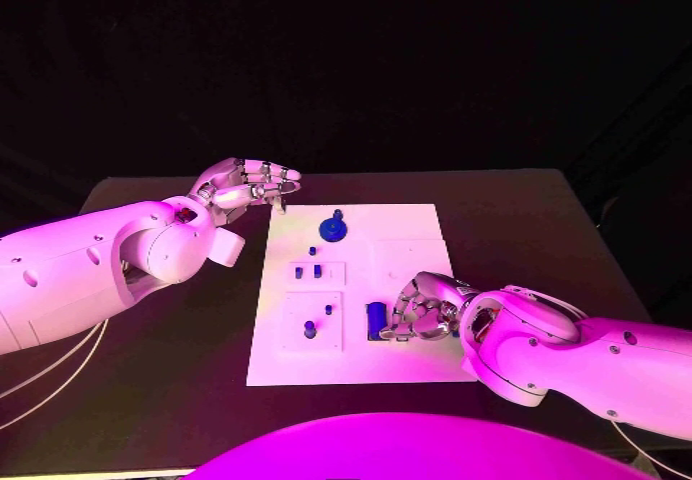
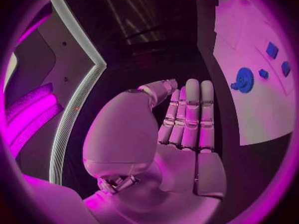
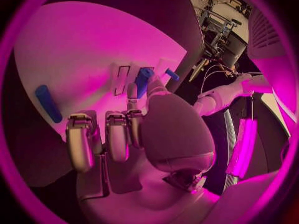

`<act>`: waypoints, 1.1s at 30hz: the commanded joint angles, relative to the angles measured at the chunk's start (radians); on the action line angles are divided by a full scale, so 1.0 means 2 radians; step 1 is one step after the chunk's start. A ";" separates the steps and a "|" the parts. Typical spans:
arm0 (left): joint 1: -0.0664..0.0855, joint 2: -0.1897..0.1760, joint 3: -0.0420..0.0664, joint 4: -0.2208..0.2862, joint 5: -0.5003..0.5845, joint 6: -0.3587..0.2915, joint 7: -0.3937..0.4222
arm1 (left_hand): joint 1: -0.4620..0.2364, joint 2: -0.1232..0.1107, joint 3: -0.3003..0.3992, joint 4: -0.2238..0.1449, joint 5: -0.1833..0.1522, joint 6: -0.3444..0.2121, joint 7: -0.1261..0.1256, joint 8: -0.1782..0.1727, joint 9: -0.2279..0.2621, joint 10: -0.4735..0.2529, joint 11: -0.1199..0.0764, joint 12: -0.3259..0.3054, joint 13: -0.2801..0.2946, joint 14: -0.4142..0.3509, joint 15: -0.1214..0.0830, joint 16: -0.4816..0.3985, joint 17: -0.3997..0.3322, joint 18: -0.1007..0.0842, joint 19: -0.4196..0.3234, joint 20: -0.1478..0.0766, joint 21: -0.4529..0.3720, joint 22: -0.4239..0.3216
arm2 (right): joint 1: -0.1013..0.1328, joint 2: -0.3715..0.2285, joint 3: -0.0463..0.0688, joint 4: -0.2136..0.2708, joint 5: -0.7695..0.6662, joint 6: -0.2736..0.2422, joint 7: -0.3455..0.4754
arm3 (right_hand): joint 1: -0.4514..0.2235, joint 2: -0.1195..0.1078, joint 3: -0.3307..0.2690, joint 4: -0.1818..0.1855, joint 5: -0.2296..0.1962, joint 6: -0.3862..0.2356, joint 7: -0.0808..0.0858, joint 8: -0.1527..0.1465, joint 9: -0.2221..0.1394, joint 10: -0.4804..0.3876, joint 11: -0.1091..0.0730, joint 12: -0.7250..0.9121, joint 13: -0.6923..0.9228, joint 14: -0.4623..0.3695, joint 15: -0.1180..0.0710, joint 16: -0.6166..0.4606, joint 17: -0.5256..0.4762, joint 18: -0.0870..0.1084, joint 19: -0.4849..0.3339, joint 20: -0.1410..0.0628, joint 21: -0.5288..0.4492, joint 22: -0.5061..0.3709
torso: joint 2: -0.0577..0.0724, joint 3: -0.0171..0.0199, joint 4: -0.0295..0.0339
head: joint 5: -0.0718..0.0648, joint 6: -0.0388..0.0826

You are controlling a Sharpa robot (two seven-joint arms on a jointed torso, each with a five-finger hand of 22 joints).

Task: Assemble the parts on the task board

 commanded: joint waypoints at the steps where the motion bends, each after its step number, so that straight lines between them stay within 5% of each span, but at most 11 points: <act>1: 0.000 0.000 0.000 0.001 0.003 0.005 0.003 | -0.001 0.005 -0.001 0.001 0.002 -0.003 0.001 0.002 -0.001 -0.003 0.000 0.003 0.000 0.000 0.001 -0.002 -0.001 0.008 -0.002 0.002 -0.002 0.000 | 0.000 0.001 0.001 -0.007 -0.011 0.002 -0.003 | -0.005 0.007 0.002 0.001 0.003 0.003 -0.001 -0.002 -0.001 0.031 -0.002 0.002 0.099 0.051 -0.004 0.003 0.123 -0.007 0.052 -0.005 0.002 0.132 | 0.000 0.0001 0.0002 | 0.000 0.000; 16: 0.000 0.001 0.000 0.000 0.003 0.005 0.002 | -0.001 0.006 0.000 0.001 0.002 -0.003 0.001 0.003 -0.001 -0.003 0.000 0.003 -0.001 -0.001 0.001 -0.002 -0.001 0.008 -0.002 0.001 -0.002 -0.001 | -0.001 0.000 0.000 -0.007 0.001 0.018 0.004 | -0.004 -0.003 0.002 0.000 0.006 0.003 -0.001 -0.004 -0.002 0.030 -0.003 0.000 0.098 0.051 -0.004 0.003 0.122 -0.007 0.052 -0.005 0.002 0.132 | 0.000 0.0001 -0.0003 | 0.000 -0.001; 20: 0.000 0.001 0.000 0.000 0.003 0.005 0.002 | -0.001 0.006 0.000 0.001 0.002 -0.003 0.001 0.003 -0.001 -0.003 0.000 0.003 -0.001 -0.001 0.001 -0.002 -0.001 0.008 -0.002 0.001 -0.002 -0.001 | -0.002 -0.004 0.000 -0.006 0.001 0.006 0.006 | -0.005 -0.005 0.001 0.000 0.005 0.003 -0.001 -0.004 -0.002 0.030 -0.002 0.000 0.098 0.051 -0.004 0.003 0.121 -0.007 0.052 -0.005 0.002 0.132 | 0.000 0.0000 -0.0003 | -0.001 -0.001; 28: 0.000 0.001 0.000 0.000 0.003 0.005 0.002 | -0.001 0.006 0.000 0.001 0.002 -0.003 0.001 0.003 -0.001 -0.003 0.000 0.003 -0.001 -0.001 0.001 -0.002 -0.001 0.008 -0.002 0.001 -0.002 -0.001 | 0.001 -0.030 0.002 0.014 0.015 -0.033 0.029 | -0.023 -0.027 0.003 0.002 -0.003 -0.001 0.003 -0.008 -0.005 0.028 0.001 -0.004 0.096 0.051 -0.002 0.002 0.119 -0.007 0.052 -0.003 0.002 0.132 | -0.001 0.0002 -0.0010 | -0.001 -0.001; 33: 0.000 0.001 0.000 -0.001 0.003 0.004 0.002 | -0.001 0.006 0.000 0.001 0.002 -0.003 0.001 0.003 -0.001 -0.003 0.000 0.003 -0.001 -0.001 0.001 -0.002 -0.001 0.008 -0.002 0.001 -0.002 -0.001 | 0.014 -0.060 0.003 0.027 0.028 -0.042 0.040 | -0.022 -0.030 0.009 0.001 -0.002 -0.002 0.003 -0.009 -0.005 0.028 0.001 -0.004 0.097 0.051 -0.001 0.001 0.118 -0.007 0.052 -0.003 0.002 0.132 | -0.001 -0.0001 -0.0015 | -0.001 0.001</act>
